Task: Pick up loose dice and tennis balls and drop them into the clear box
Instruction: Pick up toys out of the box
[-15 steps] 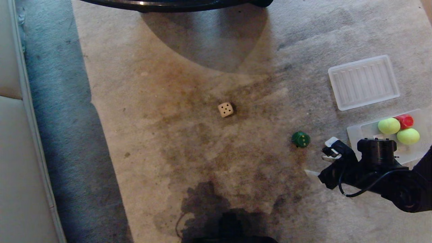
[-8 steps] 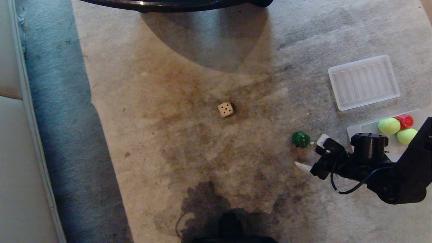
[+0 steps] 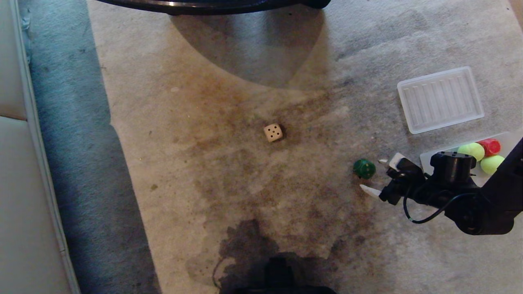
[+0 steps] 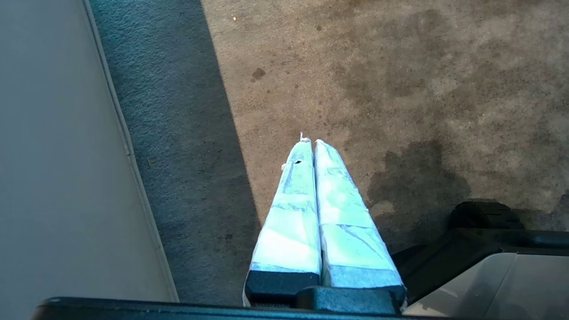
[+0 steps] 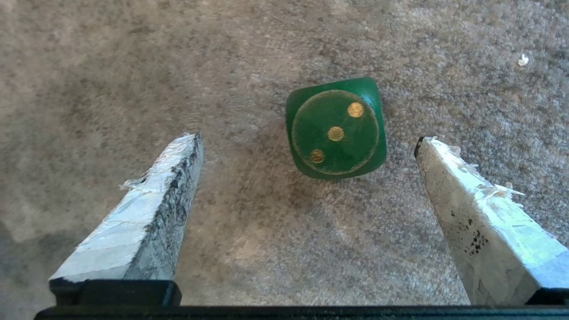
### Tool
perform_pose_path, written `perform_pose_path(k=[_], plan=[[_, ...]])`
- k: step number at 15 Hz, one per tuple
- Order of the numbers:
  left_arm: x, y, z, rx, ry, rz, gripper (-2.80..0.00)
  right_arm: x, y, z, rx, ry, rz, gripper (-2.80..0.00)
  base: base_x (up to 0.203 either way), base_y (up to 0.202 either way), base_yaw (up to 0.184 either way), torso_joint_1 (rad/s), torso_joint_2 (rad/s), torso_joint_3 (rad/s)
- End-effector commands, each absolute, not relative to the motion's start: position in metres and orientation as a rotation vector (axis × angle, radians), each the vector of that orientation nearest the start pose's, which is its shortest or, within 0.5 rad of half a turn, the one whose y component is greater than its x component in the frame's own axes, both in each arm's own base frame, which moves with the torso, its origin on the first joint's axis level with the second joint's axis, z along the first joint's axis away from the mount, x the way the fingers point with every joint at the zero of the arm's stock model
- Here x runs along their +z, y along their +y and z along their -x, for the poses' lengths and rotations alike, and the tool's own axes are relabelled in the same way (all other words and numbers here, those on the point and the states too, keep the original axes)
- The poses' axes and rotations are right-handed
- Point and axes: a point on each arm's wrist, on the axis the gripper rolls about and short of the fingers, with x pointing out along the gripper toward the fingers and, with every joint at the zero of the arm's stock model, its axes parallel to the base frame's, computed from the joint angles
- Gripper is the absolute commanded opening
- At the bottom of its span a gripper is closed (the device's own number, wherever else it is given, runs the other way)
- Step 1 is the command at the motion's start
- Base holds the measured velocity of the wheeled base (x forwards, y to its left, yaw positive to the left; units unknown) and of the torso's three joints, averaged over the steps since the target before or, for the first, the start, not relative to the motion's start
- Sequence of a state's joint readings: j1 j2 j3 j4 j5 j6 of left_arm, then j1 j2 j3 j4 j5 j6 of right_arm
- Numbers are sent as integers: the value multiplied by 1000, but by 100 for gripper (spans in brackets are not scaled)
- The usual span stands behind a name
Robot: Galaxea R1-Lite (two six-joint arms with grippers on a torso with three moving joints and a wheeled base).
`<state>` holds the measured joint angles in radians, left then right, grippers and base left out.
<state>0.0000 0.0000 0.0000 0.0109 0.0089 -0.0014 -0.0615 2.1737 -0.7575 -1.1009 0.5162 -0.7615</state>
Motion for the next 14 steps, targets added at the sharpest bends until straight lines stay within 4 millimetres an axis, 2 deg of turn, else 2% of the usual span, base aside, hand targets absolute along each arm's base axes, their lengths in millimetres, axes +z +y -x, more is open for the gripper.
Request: perform_pose_path(k=[1,4,6,14], plan=[[74,0,23,9,11,1,-280,47,-12,-374,552,116,648,0,0,0,0,0,0,0],[74,0,23,9,11,1,-280,41,-12,-378,565,108,644,0,0,0,0,0,0,0],[74,0,23,9,11,1,-280,27,-12,-381,570,114,641,0,0,0,0,0,0,0],[74,0,23,9,11,1,-280,22,-21,-398,556,62,659,0,0,0,0,0,0,0]])
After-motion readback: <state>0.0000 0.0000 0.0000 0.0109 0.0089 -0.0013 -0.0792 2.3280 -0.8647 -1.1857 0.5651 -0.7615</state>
